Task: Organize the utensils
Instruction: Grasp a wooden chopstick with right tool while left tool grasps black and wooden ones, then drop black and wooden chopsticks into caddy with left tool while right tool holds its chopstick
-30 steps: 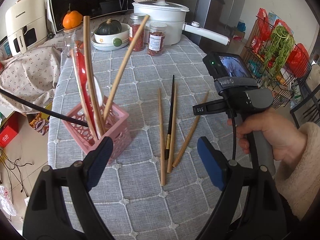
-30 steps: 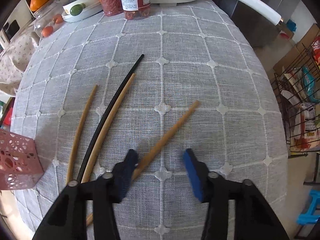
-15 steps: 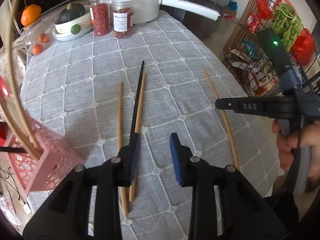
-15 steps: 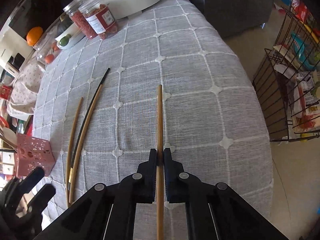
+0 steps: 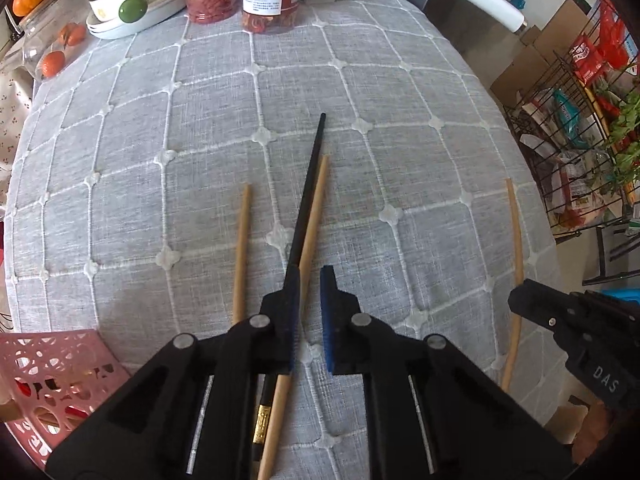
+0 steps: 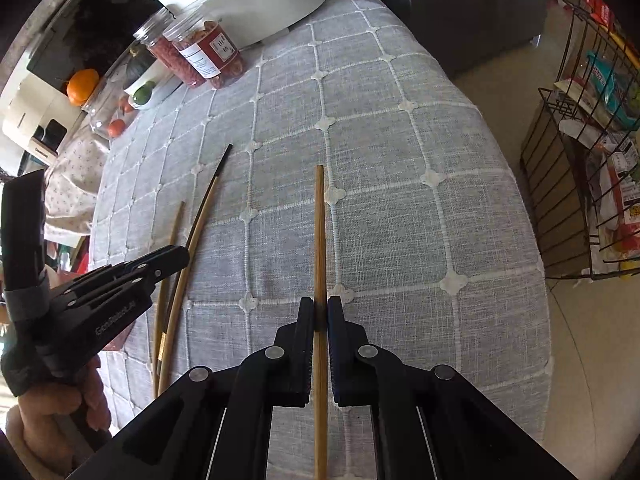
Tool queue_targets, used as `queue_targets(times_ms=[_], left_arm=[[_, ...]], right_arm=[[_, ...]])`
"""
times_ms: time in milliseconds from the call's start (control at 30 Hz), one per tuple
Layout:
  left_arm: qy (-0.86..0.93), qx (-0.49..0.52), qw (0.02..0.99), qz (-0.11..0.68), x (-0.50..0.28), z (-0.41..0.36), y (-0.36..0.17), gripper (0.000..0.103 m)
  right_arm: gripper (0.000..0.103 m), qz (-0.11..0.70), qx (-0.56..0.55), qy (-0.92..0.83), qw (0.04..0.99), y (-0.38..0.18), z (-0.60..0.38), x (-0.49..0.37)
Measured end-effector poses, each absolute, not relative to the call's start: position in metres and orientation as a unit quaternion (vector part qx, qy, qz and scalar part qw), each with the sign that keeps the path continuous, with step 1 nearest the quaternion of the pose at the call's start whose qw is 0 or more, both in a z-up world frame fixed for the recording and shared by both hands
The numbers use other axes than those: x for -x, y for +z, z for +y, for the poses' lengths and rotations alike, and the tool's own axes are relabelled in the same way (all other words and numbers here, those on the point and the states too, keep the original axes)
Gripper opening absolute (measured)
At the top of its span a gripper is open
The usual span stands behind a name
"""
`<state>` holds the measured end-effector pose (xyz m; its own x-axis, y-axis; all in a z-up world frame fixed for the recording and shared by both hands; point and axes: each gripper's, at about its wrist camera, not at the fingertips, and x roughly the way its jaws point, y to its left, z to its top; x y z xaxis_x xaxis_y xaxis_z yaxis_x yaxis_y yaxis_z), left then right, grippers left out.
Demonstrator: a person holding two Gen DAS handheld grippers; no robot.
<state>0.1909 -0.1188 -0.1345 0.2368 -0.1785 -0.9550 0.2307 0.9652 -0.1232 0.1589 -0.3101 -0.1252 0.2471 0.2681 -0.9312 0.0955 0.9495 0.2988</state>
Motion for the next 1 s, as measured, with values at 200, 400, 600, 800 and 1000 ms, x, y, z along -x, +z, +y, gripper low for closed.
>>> queue_targets(times_ms=[200,400,600,800,1000], left_arm=[[-0.131,-0.041,0.786,0.603,-0.192,-0.129,-0.136,0.01],[-0.118,-0.066,0.781,0.609,-0.205,-0.142,-0.147,0.01],[-0.115,-0.088,0.793,0.592,-0.196,-0.152,-0.149,0.008],[-0.141,-0.106,0.82,0.544,-0.158,-0.146,-0.118,0.008],[-0.174,-0.107,0.851,0.484,-0.12,-0.126,-0.074,0.008]], right_arm=[[0.007,0.614,-0.155,0.062,0.771,-0.127,-0.309,-0.159],[0.007,0.617,-0.159,0.06,0.768,-0.127,-0.312,-0.158],[0.007,0.615,-0.159,0.064,0.77,-0.125,-0.308,-0.159],[0.007,0.59,-0.159,0.086,0.787,-0.106,-0.298,-0.15],[0.007,0.561,-0.141,0.096,0.81,-0.081,-0.288,-0.134]])
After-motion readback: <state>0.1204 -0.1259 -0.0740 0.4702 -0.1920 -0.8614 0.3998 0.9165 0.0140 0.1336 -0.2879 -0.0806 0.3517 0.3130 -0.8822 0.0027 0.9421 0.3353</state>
